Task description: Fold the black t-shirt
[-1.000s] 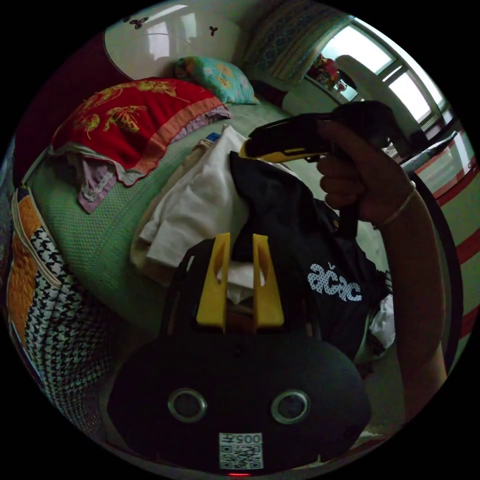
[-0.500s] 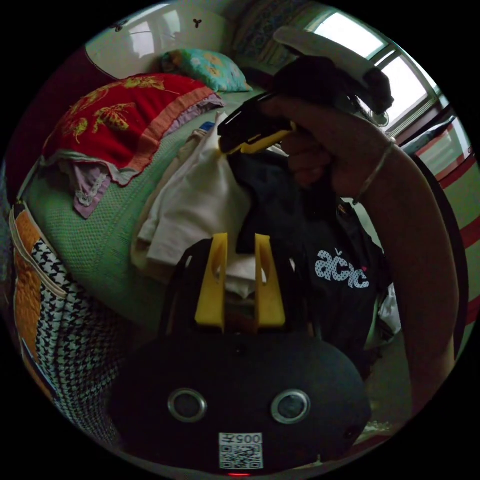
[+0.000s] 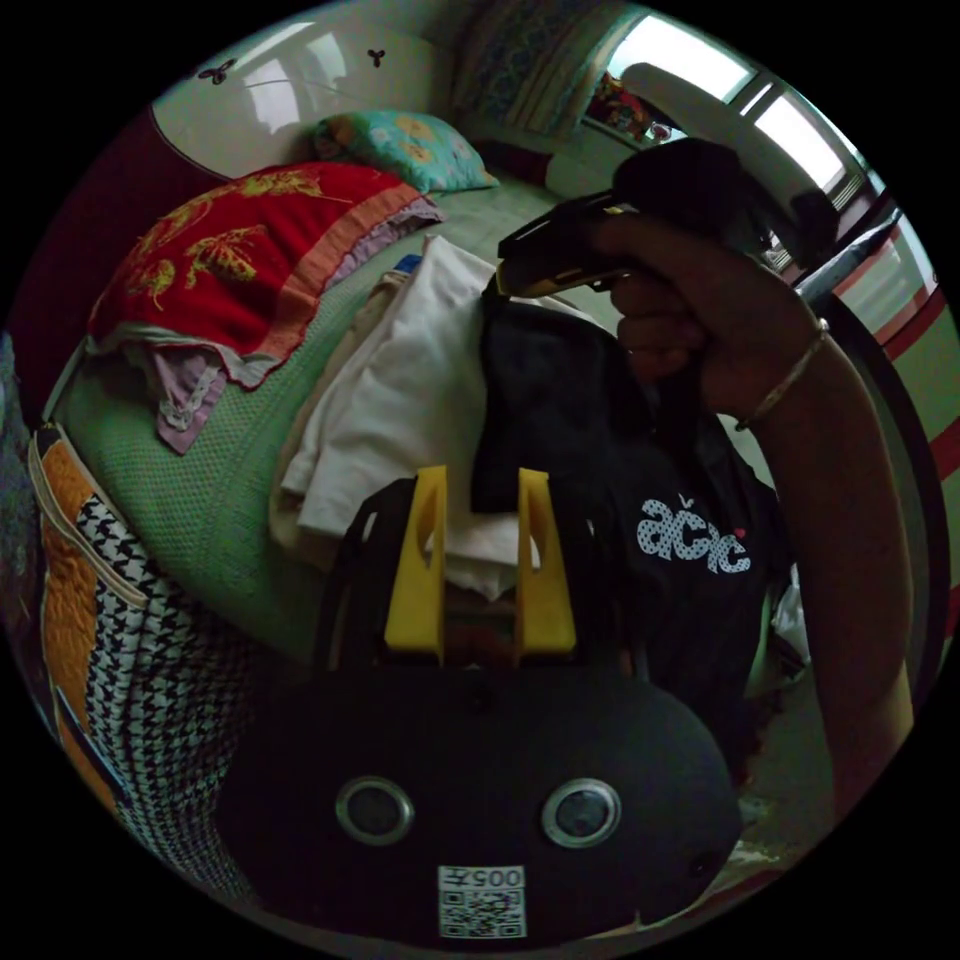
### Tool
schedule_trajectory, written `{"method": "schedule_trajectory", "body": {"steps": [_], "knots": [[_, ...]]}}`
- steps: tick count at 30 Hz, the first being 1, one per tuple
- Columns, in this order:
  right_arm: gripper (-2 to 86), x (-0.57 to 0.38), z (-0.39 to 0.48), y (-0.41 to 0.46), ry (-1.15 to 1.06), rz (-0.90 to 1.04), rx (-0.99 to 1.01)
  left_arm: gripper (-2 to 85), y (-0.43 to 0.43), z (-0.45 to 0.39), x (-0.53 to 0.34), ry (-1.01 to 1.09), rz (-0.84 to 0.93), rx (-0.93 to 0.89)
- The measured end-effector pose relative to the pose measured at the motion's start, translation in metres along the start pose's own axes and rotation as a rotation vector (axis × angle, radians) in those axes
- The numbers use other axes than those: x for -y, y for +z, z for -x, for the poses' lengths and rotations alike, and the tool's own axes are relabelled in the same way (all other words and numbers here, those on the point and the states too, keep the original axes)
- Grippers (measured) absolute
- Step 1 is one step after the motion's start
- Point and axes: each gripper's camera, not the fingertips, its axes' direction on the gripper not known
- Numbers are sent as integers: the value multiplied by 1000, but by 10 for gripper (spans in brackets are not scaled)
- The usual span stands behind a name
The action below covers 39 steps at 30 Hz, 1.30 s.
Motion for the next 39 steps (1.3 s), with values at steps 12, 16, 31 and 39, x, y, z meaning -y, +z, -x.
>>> {"method": "schedule_trajectory", "body": {"steps": [12,16,31,39], "knots": [[-14,-21,-79,-21,77,-50,155,84,15,-10,14,-79,58,20],[-13,-29,-101,-20,94,-48,179,32,12,-15,16,-78,22,-78],[-16,-111,-227,-62,195,-180,240,15,2,-93,25,227,-96,-380],[-12,-198,-317,-33,385,-157,182,9,38,-171,29,490,54,-281]]}}
